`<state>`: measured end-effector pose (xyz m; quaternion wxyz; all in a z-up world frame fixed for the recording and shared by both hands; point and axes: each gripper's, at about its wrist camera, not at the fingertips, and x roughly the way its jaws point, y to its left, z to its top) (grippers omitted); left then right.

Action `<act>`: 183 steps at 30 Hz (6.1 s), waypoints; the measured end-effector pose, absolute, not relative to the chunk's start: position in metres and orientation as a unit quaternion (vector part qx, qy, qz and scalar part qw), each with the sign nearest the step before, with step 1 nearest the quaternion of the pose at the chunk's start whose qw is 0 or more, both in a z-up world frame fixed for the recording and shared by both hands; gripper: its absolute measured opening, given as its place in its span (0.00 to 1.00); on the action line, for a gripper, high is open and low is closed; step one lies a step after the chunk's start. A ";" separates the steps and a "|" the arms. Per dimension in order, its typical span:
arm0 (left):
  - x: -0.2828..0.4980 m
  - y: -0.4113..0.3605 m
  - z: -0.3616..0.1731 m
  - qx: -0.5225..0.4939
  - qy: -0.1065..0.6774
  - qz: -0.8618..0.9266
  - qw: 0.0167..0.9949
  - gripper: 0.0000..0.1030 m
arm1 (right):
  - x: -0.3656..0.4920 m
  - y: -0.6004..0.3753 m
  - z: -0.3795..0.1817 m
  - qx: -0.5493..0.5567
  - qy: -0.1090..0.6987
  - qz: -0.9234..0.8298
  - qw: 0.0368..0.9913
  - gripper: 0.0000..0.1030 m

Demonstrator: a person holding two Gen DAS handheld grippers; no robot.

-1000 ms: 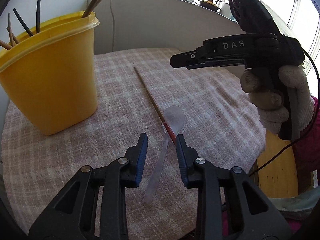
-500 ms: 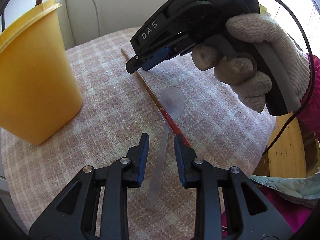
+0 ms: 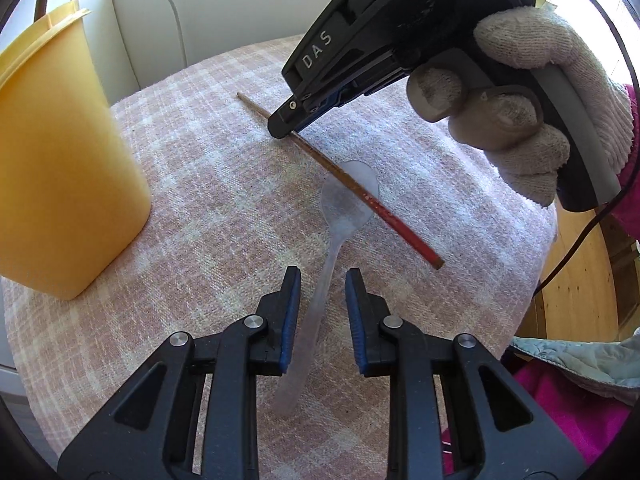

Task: Organize utensils
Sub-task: 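Close the right tool on the red-tipped wooden chopstick while the left tool grasps the clear plastic spoon, then lift the chopstick and spoon in both tools and carry them to the yellow container, then lower the held chopstick and spoon into the yellow container with both tools, then open both tools to release the chopstick and spoon into the container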

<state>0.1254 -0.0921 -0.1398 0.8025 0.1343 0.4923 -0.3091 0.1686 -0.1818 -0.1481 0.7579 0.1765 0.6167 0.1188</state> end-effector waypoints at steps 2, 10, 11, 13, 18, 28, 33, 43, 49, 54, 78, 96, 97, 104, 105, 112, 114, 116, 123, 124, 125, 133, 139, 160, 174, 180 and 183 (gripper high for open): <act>0.130 -0.096 -0.141 0.139 0.495 -0.308 0.801 0.22 | 0.162 -0.193 -0.147 0.198 0.614 0.118 0.755 0.05; 0.146 -0.121 -0.146 0.193 0.507 -0.307 0.782 0.22 | 0.138 -0.232 -0.129 0.202 0.591 0.096 0.775 0.05; 0.147 -0.122 -0.147 0.196 0.507 -0.306 0.782 0.22 | 0.137 -0.235 -0.129 0.199 0.591 0.092 0.776 0.05; 0.150 -0.125 -0.148 0.198 0.509 -0.300 0.782 0.14 | 0.145 -0.238 -0.134 0.197 0.592 0.089 0.776 0.05; 0.159 -0.119 -0.151 0.167 0.513 -0.291 0.790 0.04 | 0.136 -0.241 -0.134 0.192 0.596 0.090 0.774 0.05; 0.168 -0.077 -0.133 0.013 0.490 -0.292 0.821 0.04 | 0.131 -0.213 -0.126 0.190 0.578 0.108 0.786 0.05; 0.166 -0.071 -0.130 0.019 0.482 -0.283 0.829 0.04 | 0.126 -0.210 -0.117 0.186 0.570 0.113 0.793 0.04; 0.159 -0.095 -0.148 0.124 0.541 -0.279 0.784 0.22 | 0.122 -0.207 -0.118 0.186 0.569 0.112 0.793 0.04; 0.174 -0.106 -0.154 0.154 0.556 -0.294 0.762 0.06 | 0.121 -0.209 -0.117 0.184 0.569 0.113 0.793 0.04; 0.182 -0.097 -0.147 0.105 0.546 -0.297 0.776 0.03 | 0.117 -0.211 -0.108 0.189 0.559 0.118 0.799 0.04; 0.154 -0.014 -0.043 -0.112 0.346 -0.309 0.879 0.03 | 0.094 -0.185 -0.010 0.151 0.438 0.150 0.873 0.04; 0.208 0.039 -0.007 -0.174 0.228 -0.215 0.933 0.03 | 0.099 -0.173 0.017 0.135 0.402 0.160 0.891 0.04; 0.211 0.035 -0.009 -0.172 0.221 -0.207 0.937 0.03 | 0.100 -0.173 0.016 0.135 0.403 0.160 0.891 0.04; 0.222 0.028 -0.014 -0.151 0.179 -0.169 0.957 0.03 | 0.102 -0.175 0.013 0.143 0.408 0.163 0.887 0.04; 0.219 0.026 -0.015 -0.142 0.170 -0.162 0.962 0.03 | 0.102 -0.176 0.013 0.144 0.408 0.162 0.887 0.04; 0.215 0.016 -0.024 -0.103 0.141 -0.142 0.974 0.03 | 0.102 -0.178 0.019 0.146 0.399 0.162 0.891 0.04; 0.215 0.015 -0.028 -0.099 0.141 -0.137 0.976 0.03 | 0.103 -0.179 0.022 0.146 0.396 0.163 0.892 0.04; 0.217 0.015 -0.033 -0.099 0.142 -0.132 0.976 0.03 | 0.104 -0.178 0.027 0.146 0.391 0.165 0.894 0.04; 0.217 0.016 -0.042 -0.095 0.140 -0.124 0.978 0.03 | 0.110 -0.171 0.059 0.136 0.357 0.173 0.908 0.04; 0.217 0.016 -0.043 -0.096 0.141 -0.125 0.977 0.03 | 0.111 -0.170 0.064 0.135 0.350 0.174 0.911 0.04; 0.216 0.017 -0.043 -0.097 0.141 -0.125 0.977 0.03 | 0.113 -0.169 0.069 0.133 0.343 0.174 0.913 0.04; 0.215 0.028 -0.048 -0.119 0.152 -0.136 0.972 0.03 | 0.139 -0.150 0.091 0.123 0.310 0.180 0.926 0.04; 0.206 0.034 -0.044 -0.121 0.151 -0.139 0.971 0.03 | 0.161 -0.137 0.088 0.136 0.309 0.189 0.922 0.04; 0.178 0.038 -0.043 -0.124 0.161 -0.142 0.969 0.03 | 0.192 -0.107 0.039 0.124 0.370 0.186 0.902 0.04; 0.160 0.037 -0.034 -0.117 0.154 -0.131 0.972 0.17 | 0.171 -0.109 0.030 0.101 0.374 0.179 0.904 0.27; 0.145 0.039 -0.026 -0.115 0.144 -0.130 0.974 0.17 | 0.155 -0.115 0.029 0.099 0.369 0.172 0.908 0.27; 0.136 0.039 -0.023 -0.115 0.144 -0.130 0.974 0.17 | 0.146 -0.118 0.028 0.097 0.365 0.167 0.911 0.26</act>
